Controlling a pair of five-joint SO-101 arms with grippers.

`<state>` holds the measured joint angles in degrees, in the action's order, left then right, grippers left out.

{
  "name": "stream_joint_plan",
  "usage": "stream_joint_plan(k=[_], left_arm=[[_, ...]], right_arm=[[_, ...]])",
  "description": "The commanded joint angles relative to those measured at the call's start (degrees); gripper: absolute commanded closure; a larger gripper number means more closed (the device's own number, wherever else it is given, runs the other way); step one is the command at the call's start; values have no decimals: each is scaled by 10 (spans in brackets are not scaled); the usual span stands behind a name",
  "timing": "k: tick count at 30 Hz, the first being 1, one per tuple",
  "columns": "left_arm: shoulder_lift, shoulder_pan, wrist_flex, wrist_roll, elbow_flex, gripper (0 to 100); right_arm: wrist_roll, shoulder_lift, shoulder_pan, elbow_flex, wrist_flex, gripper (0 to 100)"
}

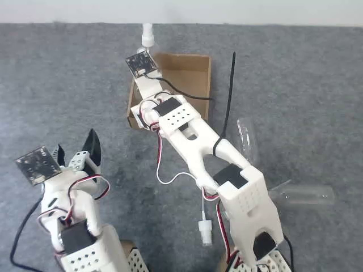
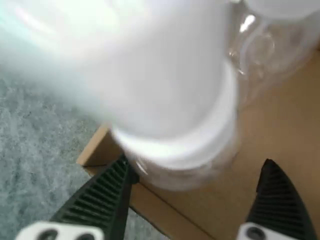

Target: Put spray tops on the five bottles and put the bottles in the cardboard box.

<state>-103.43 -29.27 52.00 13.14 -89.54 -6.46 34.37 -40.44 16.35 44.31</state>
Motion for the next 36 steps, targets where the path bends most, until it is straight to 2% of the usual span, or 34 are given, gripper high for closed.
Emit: stream_joint_plan(k=[1, 9, 36], left_arm=[[-10, -2, -19, -7, 5, 713], [-10, -2, -20, -7, 5, 713], [-10, -2, -20, -8, 4, 713]], right_arm=[[2, -68, -12, 14, 25, 679], [-22, -101, -12, 14, 70, 680], [-20, -244, -12, 13, 289, 680]])
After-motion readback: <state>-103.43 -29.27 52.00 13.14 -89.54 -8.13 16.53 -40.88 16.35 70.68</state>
